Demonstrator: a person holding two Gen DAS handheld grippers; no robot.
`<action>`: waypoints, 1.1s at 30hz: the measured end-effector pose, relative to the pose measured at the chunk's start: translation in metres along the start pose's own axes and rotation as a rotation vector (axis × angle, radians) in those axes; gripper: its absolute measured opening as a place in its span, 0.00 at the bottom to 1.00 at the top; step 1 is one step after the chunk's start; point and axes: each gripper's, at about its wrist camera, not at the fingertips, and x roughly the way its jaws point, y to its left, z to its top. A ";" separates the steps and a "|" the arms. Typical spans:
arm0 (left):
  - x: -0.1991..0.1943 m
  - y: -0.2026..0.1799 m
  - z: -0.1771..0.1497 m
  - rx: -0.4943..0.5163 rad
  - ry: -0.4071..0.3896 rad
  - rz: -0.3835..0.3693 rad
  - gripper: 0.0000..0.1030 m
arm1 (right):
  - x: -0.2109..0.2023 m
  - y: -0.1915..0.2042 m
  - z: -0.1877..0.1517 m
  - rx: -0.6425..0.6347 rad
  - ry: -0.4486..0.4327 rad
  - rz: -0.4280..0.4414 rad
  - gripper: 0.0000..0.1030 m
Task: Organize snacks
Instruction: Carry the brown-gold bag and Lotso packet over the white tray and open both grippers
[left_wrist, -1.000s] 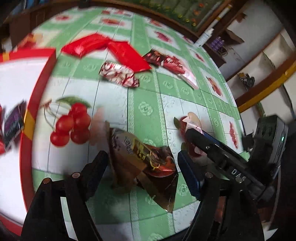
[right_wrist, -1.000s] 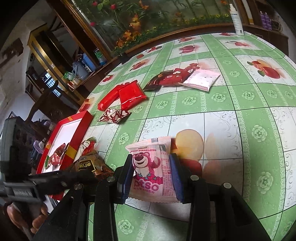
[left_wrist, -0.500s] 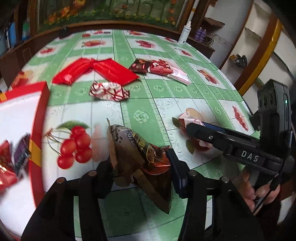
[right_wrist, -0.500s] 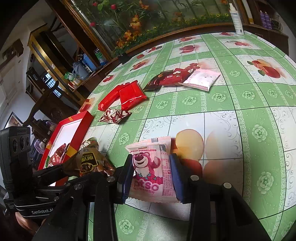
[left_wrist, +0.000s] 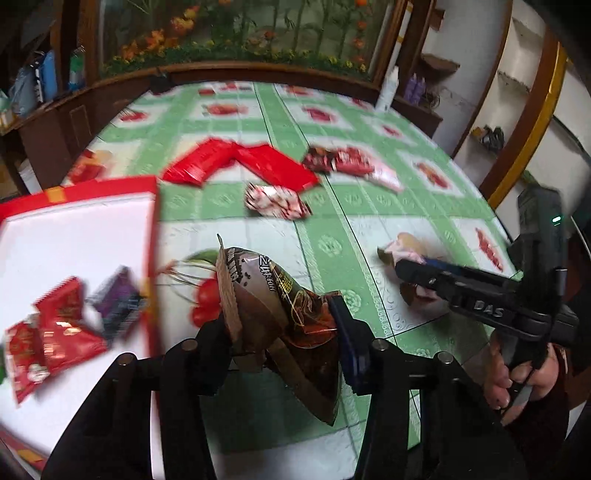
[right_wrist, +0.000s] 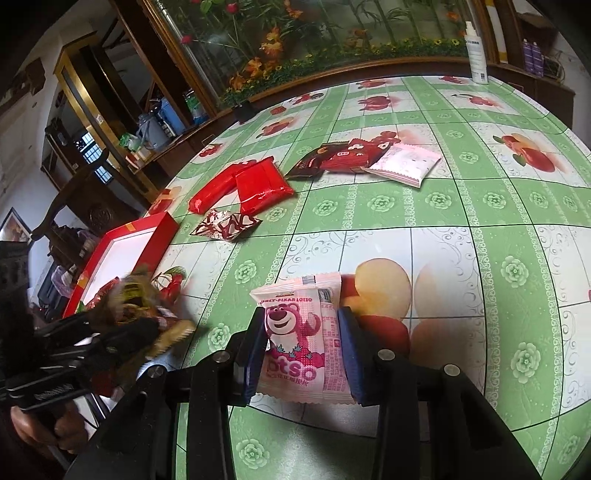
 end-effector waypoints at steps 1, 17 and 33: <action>-0.011 0.004 0.000 0.001 -0.028 0.011 0.45 | 0.000 0.002 0.000 0.002 0.001 0.001 0.38; -0.082 0.113 -0.017 -0.083 -0.206 0.326 0.45 | 0.024 0.144 0.020 -0.200 0.034 0.173 0.37; -0.086 0.163 -0.027 -0.157 -0.212 0.435 0.45 | 0.052 0.263 0.023 -0.356 -0.017 0.273 0.37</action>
